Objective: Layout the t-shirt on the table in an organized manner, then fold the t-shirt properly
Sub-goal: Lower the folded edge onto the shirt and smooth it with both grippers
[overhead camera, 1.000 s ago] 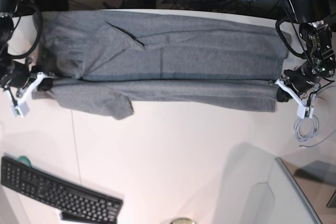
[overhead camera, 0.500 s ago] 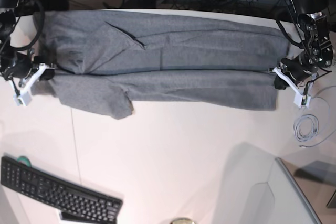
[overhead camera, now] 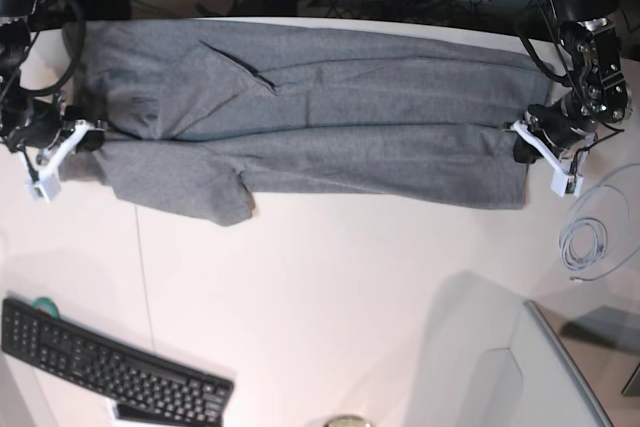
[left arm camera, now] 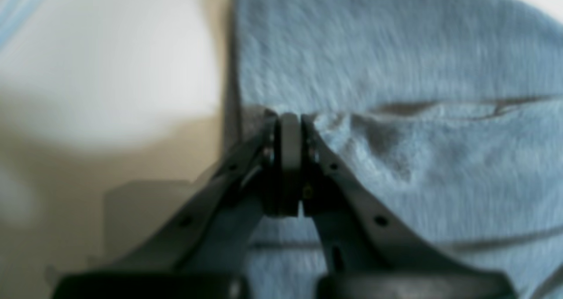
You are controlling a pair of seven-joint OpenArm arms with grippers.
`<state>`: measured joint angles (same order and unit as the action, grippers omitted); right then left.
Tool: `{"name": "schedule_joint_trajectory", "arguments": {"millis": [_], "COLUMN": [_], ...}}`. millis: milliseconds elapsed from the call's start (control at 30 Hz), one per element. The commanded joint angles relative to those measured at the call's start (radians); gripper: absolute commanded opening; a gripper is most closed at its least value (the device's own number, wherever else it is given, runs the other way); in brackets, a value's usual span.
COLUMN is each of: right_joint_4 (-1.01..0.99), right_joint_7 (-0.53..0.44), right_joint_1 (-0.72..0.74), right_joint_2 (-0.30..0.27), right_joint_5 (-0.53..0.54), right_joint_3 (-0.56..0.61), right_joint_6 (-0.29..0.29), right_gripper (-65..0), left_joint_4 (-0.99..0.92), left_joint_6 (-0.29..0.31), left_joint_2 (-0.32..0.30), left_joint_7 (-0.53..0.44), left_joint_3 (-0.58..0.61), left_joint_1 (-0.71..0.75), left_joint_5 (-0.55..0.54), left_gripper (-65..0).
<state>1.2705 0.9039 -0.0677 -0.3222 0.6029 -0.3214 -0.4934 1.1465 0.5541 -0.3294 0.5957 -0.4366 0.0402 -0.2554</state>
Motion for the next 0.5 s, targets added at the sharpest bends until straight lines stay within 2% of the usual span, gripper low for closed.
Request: {"name": "schedule_joint_trajectory", "arguments": {"millis": [0,300,467], "right_joint_4": [0.005,0.007,0.010], "right_joint_7": [-0.012,-0.010,-0.009], "right_joint_1": [0.010,0.010,0.015], "right_joint_2": [-0.021,-0.021,-0.022], "right_joint_5": [0.009,0.009,0.009], "right_joint_3": [-0.006,-0.002,-0.005], "right_joint_6": [0.000,0.000,0.000], "right_gripper": [-65.0,-65.0,-65.0], "left_joint_4": [0.019,0.158,0.263], "left_joint_6": [0.001,-0.001,-0.001], "left_joint_2": [-0.021,-0.020,-0.018], "left_joint_7": [-0.009,-0.003,0.096], "left_joint_3": [-0.006,-0.017,-0.018], "left_joint_1": [-0.009,0.083,0.085], "left_joint_5": [-0.006,-0.009,-0.015], "left_gripper": [-65.0,-65.0,-65.0]}}
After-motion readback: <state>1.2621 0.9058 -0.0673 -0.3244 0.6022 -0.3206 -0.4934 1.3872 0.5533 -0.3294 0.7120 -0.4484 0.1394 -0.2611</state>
